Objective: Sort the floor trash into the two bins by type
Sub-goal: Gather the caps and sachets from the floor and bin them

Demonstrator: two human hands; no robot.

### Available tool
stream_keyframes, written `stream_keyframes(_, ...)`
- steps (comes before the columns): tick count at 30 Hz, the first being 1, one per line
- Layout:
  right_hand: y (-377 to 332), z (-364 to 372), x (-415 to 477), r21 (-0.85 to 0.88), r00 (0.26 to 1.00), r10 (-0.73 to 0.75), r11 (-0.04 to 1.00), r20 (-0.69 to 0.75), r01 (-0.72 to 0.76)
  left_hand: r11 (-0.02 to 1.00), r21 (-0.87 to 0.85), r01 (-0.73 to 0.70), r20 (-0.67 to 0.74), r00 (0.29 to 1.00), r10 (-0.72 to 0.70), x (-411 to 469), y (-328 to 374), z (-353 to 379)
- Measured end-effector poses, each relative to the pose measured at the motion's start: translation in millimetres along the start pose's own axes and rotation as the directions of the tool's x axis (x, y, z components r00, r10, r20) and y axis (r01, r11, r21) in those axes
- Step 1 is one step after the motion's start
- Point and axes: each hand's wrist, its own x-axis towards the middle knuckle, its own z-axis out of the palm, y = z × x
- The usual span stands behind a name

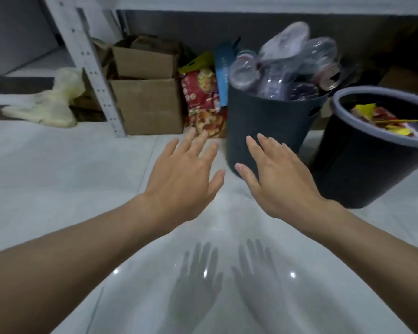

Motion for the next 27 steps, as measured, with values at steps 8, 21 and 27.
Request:
stream_keyframes(8, -101, 53, -24, -0.026, 0.972, -0.129, 0.990, 0.197, 0.137, 1.000, 0.027, -0.005, 0.138, 0.990, 0.001, -88, -74, 41)
stream_keyframes(21, -133, 127, -84, -0.038, 0.901, -0.109, 0.990, 0.420, 0.138, 0.995, -0.036, -0.091, 0.394, 0.914, 0.098, -172, -76, 113)
stream_keyframes(27, -123, 150, -112, -0.034, 0.860, -0.071, 0.994, 0.505, 0.102, 0.979, -0.075, -0.190, 0.429, 0.880, 0.203, -191, -65, 131)
